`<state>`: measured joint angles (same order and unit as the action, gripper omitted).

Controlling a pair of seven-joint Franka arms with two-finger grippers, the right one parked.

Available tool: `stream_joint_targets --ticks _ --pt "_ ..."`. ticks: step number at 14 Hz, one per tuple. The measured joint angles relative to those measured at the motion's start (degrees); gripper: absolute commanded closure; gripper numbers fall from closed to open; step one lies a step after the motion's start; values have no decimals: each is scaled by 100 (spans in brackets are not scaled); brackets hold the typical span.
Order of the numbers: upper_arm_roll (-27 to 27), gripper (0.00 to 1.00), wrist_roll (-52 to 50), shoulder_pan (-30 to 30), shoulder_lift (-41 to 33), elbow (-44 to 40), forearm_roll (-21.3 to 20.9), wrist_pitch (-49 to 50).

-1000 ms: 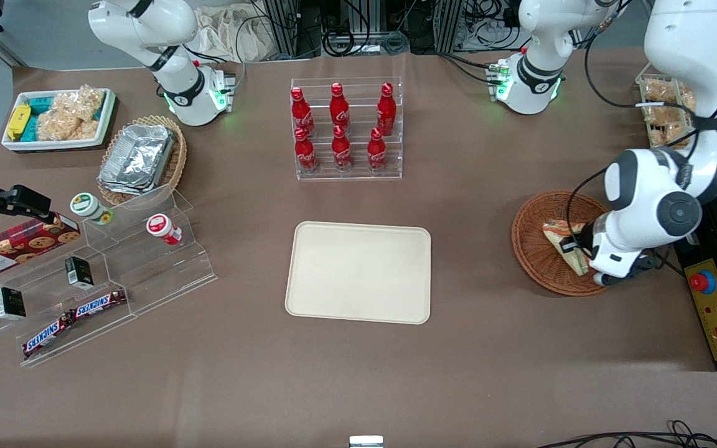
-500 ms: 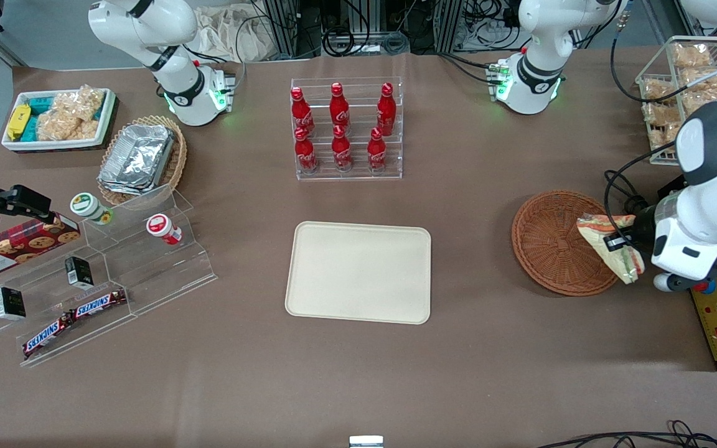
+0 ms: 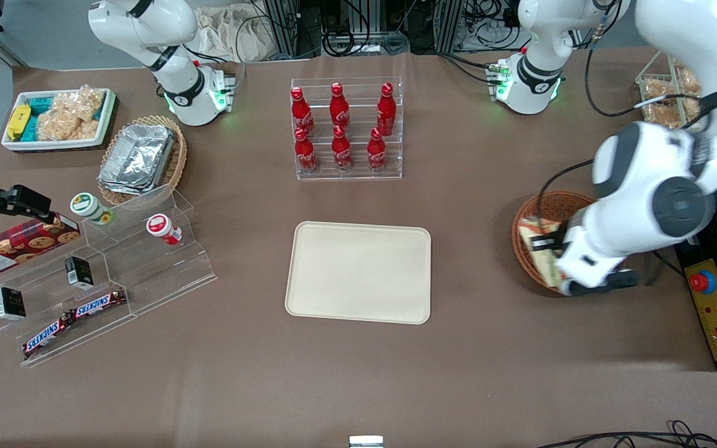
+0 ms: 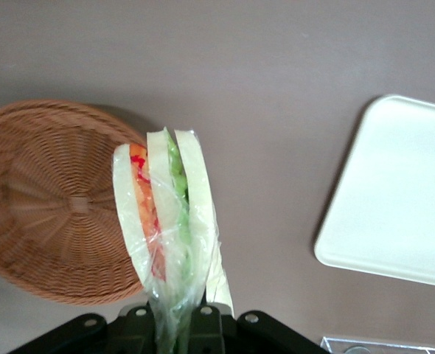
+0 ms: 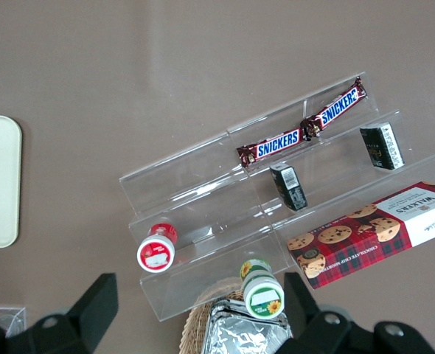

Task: Place sandwich from basket to tray
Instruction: 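Carry the sandwich over the cream tray with the left gripper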

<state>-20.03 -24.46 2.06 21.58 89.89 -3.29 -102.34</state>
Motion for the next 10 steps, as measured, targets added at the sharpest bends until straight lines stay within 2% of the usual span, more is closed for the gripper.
stream_joint_targets --ticks 4,10 --pt "-12 98 -195 -674 453 -9 -121 -838" --pt "-17 97 -457 -1364 1167 -33 -213 -1713"
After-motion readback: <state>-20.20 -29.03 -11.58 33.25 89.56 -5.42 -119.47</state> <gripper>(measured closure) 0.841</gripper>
